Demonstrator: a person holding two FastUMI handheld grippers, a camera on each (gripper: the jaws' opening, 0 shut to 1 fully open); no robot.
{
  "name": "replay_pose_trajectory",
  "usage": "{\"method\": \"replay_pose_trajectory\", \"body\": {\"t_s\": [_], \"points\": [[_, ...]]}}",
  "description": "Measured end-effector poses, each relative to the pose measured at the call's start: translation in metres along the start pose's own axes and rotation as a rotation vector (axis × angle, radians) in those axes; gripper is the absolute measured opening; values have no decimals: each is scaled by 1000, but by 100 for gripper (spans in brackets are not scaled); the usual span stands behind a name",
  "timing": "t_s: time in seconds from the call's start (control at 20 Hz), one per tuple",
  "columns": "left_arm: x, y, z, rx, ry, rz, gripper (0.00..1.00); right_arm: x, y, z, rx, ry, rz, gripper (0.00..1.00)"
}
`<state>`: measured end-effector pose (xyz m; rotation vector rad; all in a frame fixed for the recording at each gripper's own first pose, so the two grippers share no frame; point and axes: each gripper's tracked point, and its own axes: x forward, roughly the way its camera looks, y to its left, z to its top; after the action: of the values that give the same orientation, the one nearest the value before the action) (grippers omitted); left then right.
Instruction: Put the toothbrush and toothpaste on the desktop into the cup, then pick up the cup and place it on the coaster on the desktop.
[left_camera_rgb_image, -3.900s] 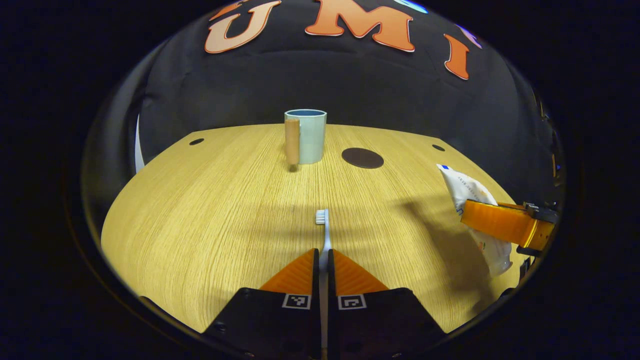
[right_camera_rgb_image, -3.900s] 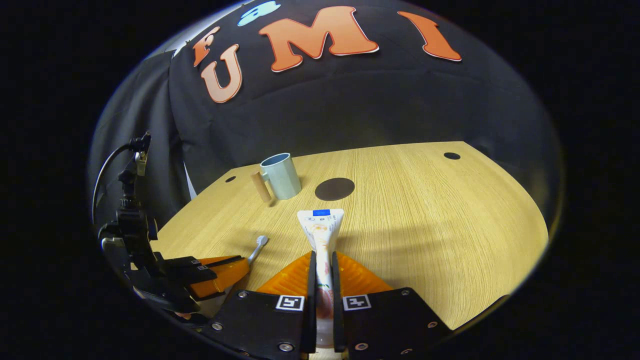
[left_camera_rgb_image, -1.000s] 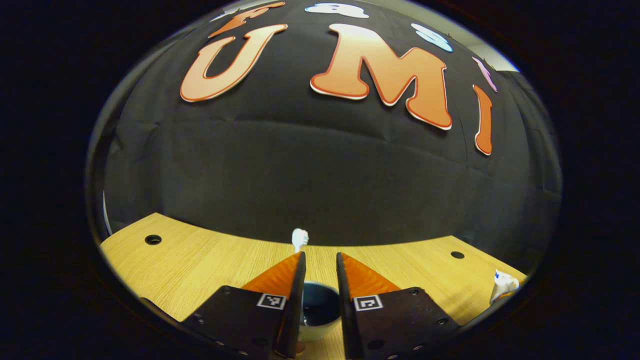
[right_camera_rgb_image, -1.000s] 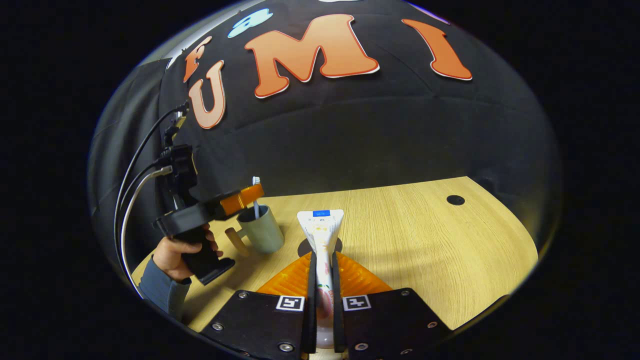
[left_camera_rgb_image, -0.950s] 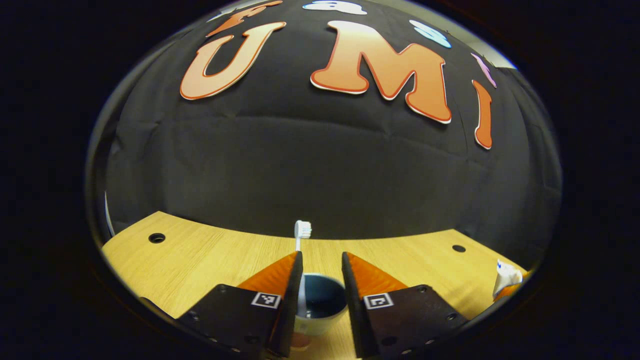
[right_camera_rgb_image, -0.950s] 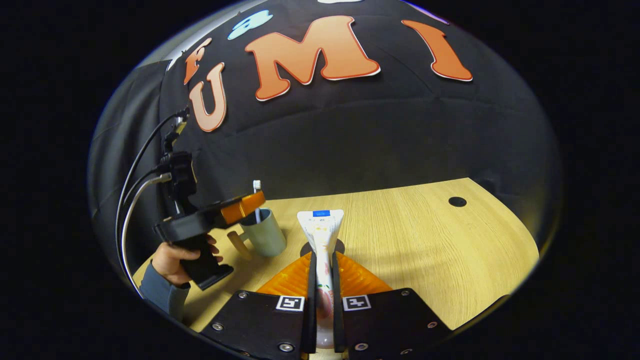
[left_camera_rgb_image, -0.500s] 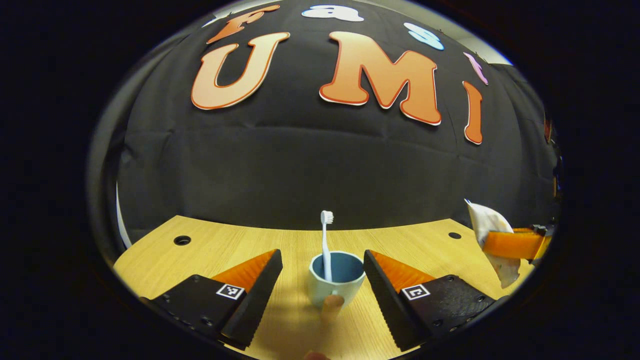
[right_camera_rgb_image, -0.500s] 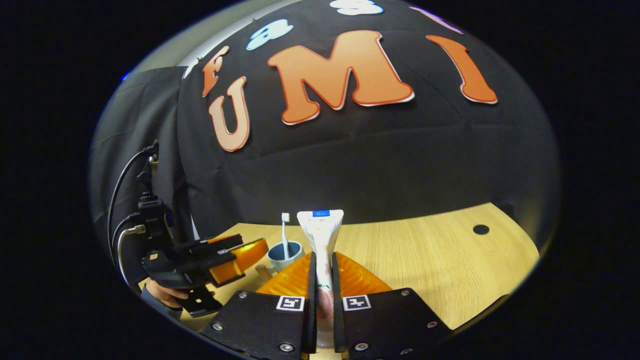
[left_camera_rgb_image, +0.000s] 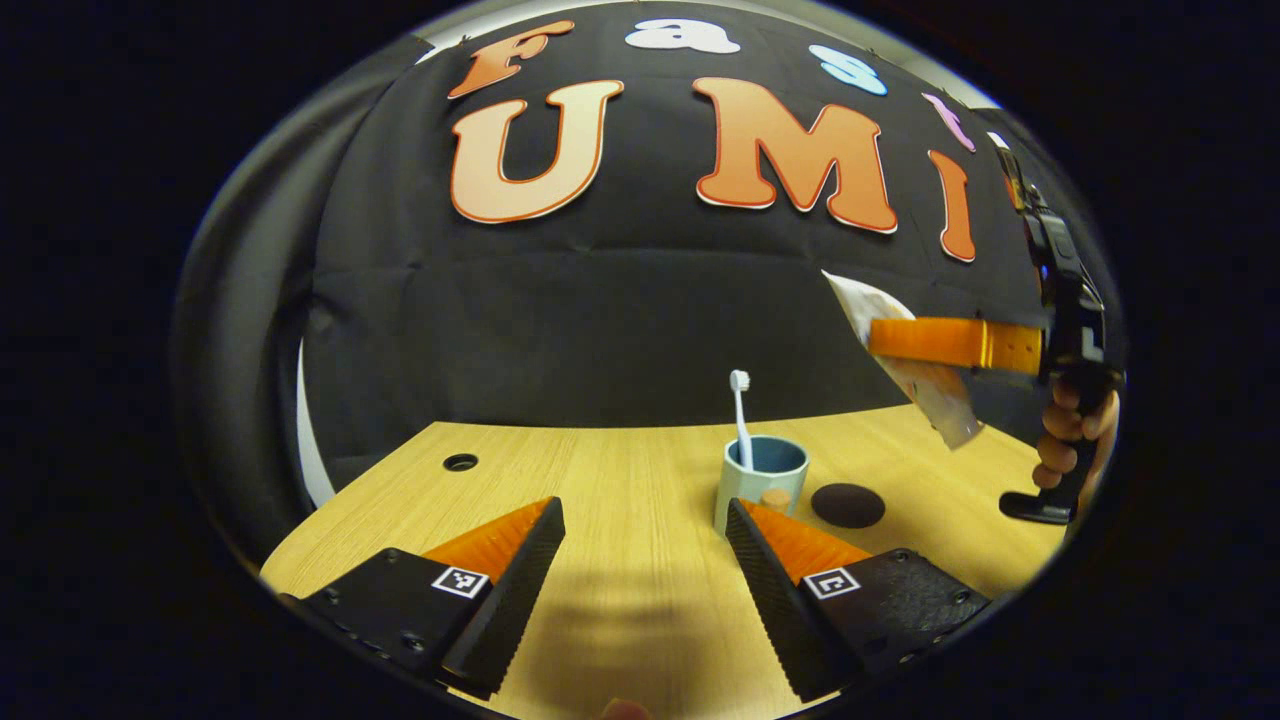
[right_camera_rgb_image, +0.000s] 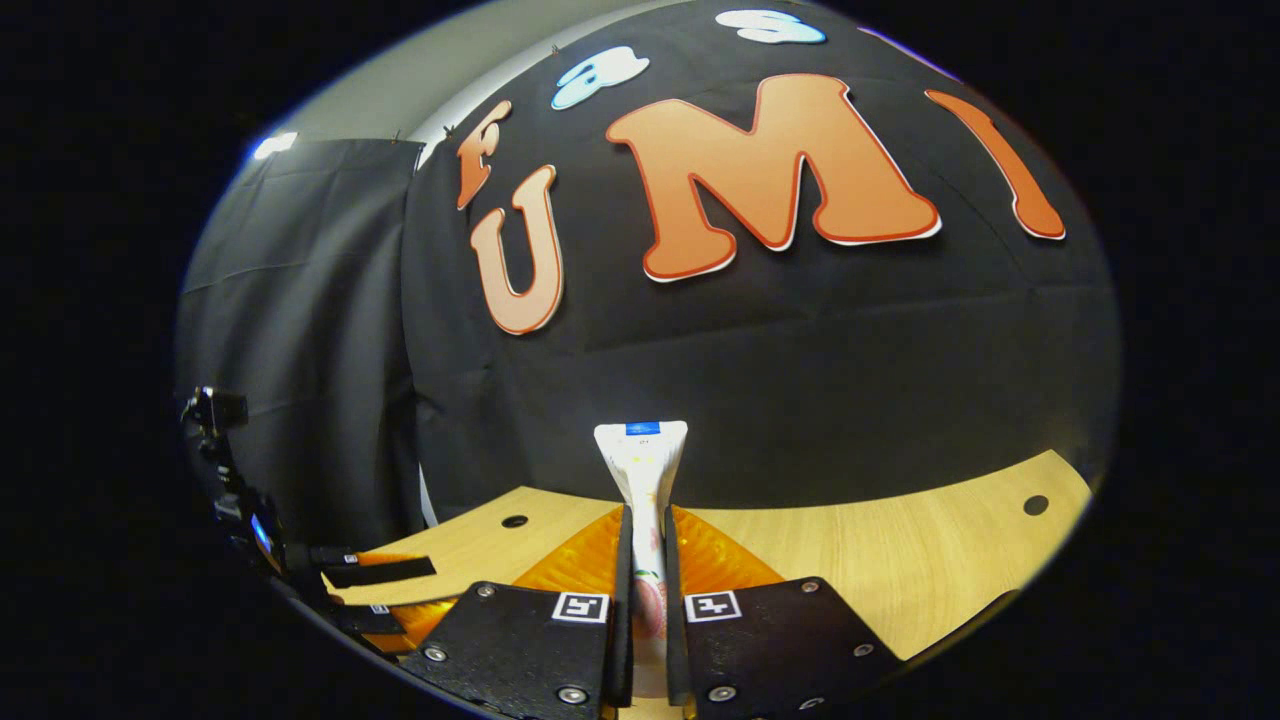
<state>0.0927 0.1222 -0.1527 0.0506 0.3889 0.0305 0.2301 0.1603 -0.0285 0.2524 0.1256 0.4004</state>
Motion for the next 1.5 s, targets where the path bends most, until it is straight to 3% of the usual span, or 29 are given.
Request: {"method": "replay_pose_trajectory", "body": {"t_s": [0.6,1.05,1.5], "points": [[-22,27,-42,-48,62,60,98,86,38,5,28,-115,126,13],[-19,33,-61,-93,97,70,98,120,31,-41,6,-96,127,13],[-24,32,-58,-94,98,84,98,113,13,-85,-61,39,67,16]]}}
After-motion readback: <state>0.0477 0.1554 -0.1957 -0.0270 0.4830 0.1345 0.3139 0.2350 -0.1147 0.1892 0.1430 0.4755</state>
